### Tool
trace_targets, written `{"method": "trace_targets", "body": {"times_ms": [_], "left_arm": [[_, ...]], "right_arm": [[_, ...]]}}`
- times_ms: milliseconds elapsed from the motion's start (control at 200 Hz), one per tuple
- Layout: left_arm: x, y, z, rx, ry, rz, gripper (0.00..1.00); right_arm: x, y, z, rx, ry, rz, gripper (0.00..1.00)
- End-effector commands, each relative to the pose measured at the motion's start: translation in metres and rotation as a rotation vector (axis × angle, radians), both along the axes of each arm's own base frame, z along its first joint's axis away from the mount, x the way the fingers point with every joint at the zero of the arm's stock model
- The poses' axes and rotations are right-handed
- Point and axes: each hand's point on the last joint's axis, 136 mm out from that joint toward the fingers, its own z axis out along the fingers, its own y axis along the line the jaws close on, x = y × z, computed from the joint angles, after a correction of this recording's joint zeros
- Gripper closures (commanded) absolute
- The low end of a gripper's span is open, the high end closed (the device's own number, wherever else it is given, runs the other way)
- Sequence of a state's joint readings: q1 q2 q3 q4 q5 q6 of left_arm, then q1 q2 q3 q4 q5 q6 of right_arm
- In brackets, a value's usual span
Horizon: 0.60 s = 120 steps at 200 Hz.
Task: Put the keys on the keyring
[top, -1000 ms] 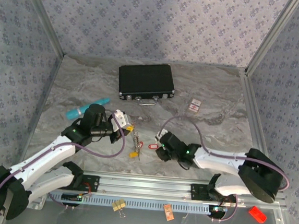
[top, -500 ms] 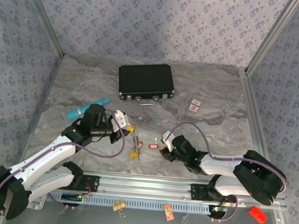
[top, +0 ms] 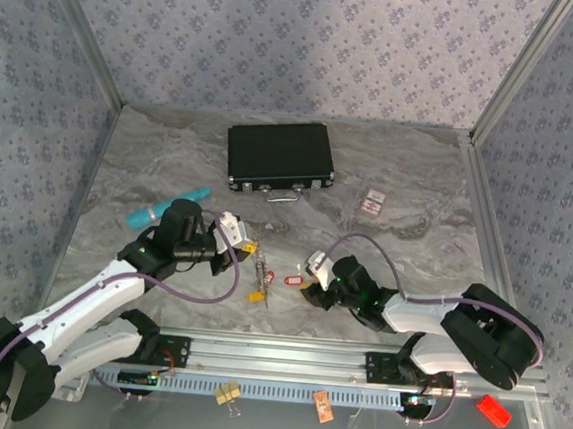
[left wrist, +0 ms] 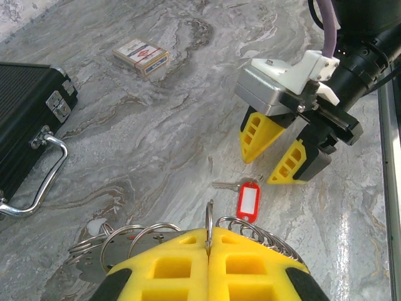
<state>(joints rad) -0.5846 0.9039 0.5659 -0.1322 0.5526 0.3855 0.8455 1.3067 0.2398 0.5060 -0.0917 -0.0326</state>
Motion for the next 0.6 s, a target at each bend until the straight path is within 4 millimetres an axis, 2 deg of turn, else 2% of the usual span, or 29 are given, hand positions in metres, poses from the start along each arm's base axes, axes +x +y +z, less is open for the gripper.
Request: {"method": "trace_targets", "body": {"times_ms": [0, 430, 595], "left_arm": [[-0.006, -0.003, 0.011, -0.030, -0.036, -0.048, 1.00], [-0.007, -0.004, 0.011, -0.036, -0.029, -0.058, 1.00], [-0.008, -0.005, 0.011, -0.037, -0.025, -0.062, 1.00]], "right_arm": [[0.003, -0.001, 0.012, 0.023, -0.041, 0.001, 0.57], [0.006, 0.009, 0.000, -0.031, -0.007, 0.041, 0.61], [0.007, 0.012, -0.003, -0.038, -0.001, 0.056, 0.68]]}}
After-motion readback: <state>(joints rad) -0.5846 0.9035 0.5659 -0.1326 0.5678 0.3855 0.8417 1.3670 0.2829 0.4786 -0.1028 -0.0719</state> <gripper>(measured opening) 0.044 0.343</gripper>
